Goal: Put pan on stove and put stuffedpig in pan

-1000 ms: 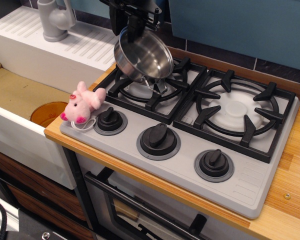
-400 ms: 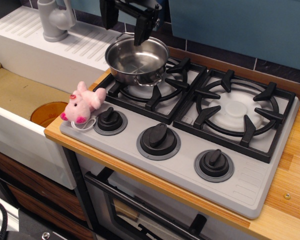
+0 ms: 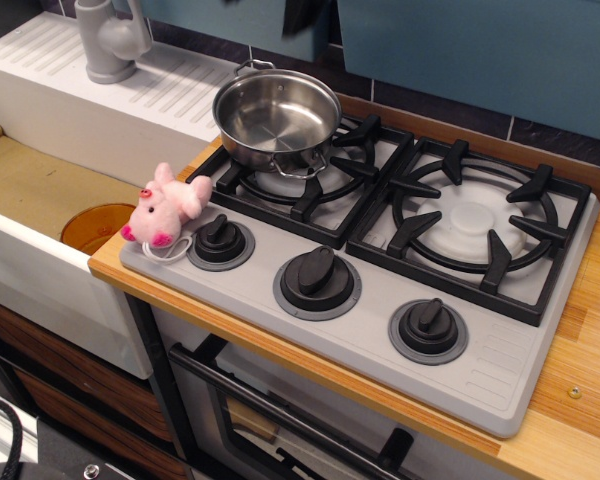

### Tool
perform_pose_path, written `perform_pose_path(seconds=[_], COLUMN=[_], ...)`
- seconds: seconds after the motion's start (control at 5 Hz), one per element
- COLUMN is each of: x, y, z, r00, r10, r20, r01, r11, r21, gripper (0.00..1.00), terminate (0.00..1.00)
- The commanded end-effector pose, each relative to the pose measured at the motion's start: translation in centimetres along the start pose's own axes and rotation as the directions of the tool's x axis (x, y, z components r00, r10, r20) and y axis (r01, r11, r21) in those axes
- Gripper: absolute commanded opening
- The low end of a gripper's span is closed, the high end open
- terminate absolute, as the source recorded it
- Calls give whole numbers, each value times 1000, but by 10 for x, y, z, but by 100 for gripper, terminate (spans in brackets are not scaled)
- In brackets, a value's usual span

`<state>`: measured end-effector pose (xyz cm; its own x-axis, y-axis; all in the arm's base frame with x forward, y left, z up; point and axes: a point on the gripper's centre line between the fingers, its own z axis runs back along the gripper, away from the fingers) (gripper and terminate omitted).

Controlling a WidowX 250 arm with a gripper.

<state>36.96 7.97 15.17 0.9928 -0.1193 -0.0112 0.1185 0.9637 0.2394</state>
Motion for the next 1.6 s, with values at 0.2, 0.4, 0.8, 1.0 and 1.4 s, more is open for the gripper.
perform_pose_path(seconds=[0.2, 0.4, 0.8, 1.0, 1.4], x=[7, -22, -74, -95, -108], y=[2, 4, 8, 8, 1], z=[17, 20, -2, -32, -77], r00=[999, 996, 978, 954, 920], r10=[3, 42, 97, 100, 98], r20=[46, 84, 185, 284, 380], r01=[-4, -44, -103, -124, -138], r11=[1000, 999, 994, 990, 987], r21=[13, 20, 26, 67, 81], gripper=[100, 100, 100, 100, 100], terminate=[0, 0, 0, 0, 0])
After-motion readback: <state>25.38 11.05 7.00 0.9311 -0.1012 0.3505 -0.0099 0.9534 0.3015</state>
